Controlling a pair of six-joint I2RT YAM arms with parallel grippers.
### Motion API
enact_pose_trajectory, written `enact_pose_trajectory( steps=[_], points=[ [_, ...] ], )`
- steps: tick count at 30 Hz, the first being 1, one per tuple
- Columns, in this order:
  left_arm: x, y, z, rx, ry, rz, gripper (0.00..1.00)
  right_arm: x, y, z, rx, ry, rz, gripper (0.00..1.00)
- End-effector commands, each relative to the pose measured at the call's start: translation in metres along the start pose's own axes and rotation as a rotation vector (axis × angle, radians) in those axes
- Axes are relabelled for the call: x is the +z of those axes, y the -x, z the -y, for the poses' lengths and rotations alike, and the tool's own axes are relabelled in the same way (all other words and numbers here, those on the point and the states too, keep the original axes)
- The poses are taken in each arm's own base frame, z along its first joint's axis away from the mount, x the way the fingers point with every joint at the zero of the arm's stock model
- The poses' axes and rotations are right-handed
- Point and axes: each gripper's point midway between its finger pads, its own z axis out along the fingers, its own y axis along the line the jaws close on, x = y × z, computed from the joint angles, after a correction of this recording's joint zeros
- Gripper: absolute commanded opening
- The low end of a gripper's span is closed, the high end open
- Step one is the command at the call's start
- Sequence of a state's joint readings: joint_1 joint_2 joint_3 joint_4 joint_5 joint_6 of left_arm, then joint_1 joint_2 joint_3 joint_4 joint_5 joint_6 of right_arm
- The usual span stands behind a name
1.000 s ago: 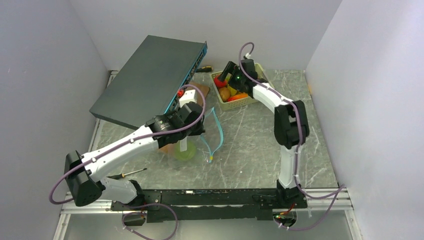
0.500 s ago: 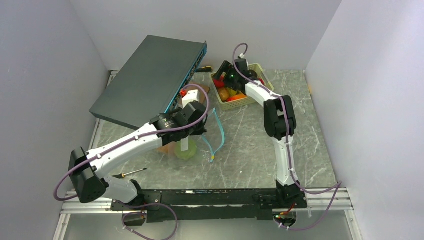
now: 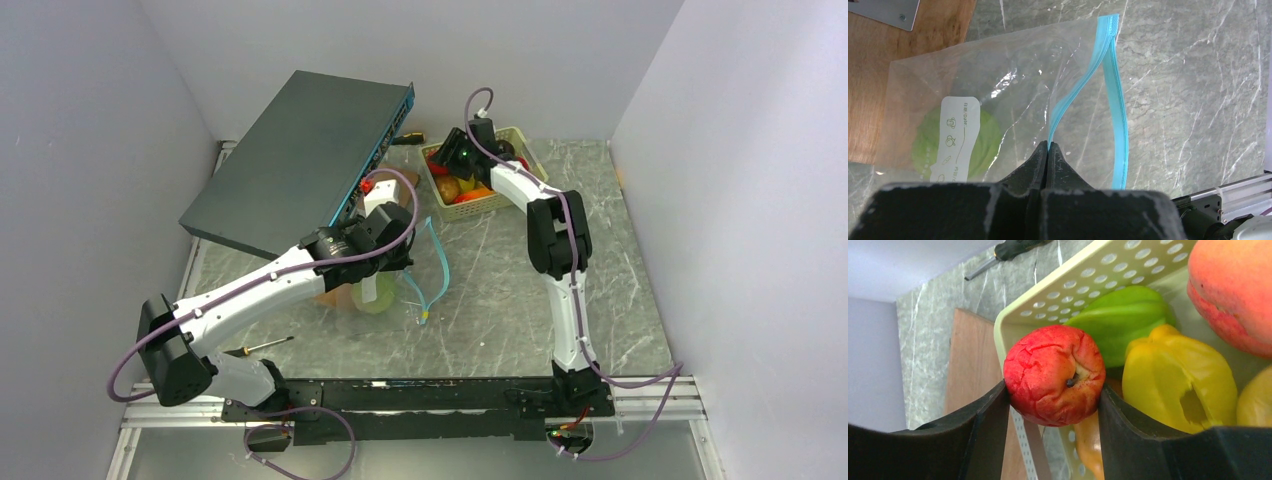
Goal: Place the food in the zip-top bag and seal the zipper
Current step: Pick up the fake fruit from the bin.
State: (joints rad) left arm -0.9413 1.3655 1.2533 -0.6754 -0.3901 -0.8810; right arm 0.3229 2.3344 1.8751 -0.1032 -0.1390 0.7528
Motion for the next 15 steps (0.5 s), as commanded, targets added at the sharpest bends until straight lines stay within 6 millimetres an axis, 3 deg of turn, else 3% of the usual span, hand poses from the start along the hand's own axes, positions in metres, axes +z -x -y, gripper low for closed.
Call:
enact_pose_trajectory(
  steps=[1,11,15],
  points=[
    [-0.012,0.012,0.001,-0.013,-0.019,0.04,0.0,-0.062,0.046,-0.05,-0.106,0.073,0.091,0.23],
    [-0.016,0.018,0.002,-0.02,-0.064,0.072,0.0,-0.159,0.04,-0.064,-0.169,0.033,0.143,0.06],
    [-0.019,0.015,-0.001,-0.037,-0.077,0.068,0.0,-0.195,0.016,-0.068,-0.247,0.035,0.121,0.05]
  ],
)
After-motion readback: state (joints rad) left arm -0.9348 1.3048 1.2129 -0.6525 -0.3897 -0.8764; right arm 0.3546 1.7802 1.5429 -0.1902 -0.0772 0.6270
